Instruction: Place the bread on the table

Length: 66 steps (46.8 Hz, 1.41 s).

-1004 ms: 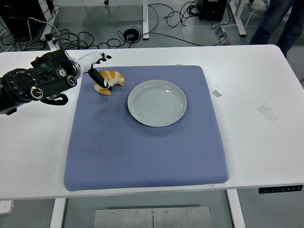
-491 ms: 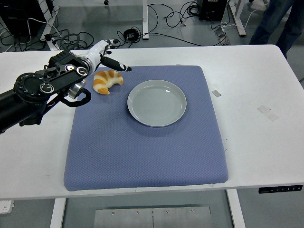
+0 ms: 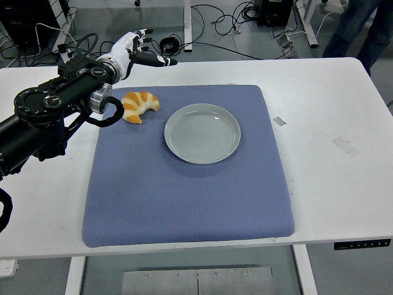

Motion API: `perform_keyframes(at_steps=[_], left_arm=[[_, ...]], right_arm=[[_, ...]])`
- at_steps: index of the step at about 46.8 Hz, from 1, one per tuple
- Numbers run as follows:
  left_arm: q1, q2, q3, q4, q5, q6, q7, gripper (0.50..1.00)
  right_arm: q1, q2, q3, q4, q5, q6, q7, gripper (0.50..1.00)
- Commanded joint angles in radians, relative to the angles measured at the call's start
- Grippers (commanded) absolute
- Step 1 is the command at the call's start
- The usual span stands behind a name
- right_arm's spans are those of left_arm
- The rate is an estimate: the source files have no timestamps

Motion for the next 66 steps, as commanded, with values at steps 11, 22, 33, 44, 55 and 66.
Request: perform_keyframes(at_steps=[11, 22, 33, 44, 55, 66], left_arm=[[0.021, 0.011, -0.080, 0.004, -0.202, -0.059, -0.128, 0.978], [0.008, 0.030, -0.123, 0.127, -0.357, -0.163, -0.176, 0.978], [0.008, 0.031, -0.185, 0.234, -0.443, -0.303, -0.188, 0.978], [0.008, 0.024, -0.222, 0.351, -0.553, -0.412, -0.190, 0.978], [0.008, 0.022, -0.226, 0.368, -0.575, -0.461, -0.199, 0.978], [0.008, 0.012, -0.225, 0.368, -0.576, -0.475, -0.200, 0.978]], right_arm=[[0.000, 0.000, 0.000, 0.000, 0.000, 0.000, 0.000, 1.000], [0.000, 0.000, 0.000, 0.000, 0.000, 0.000, 0.000, 1.000], [0.000, 0.000, 0.000, 0.000, 0.000, 0.000, 0.000, 1.000], [0.000, 0.000, 0.000, 0.000, 0.000, 0.000, 0.000, 1.000], [0.000, 0.000, 0.000, 0.000, 0.000, 0.000, 0.000, 1.000], [0.000, 0.000, 0.000, 0.000, 0.000, 0.000, 0.000, 1.000]])
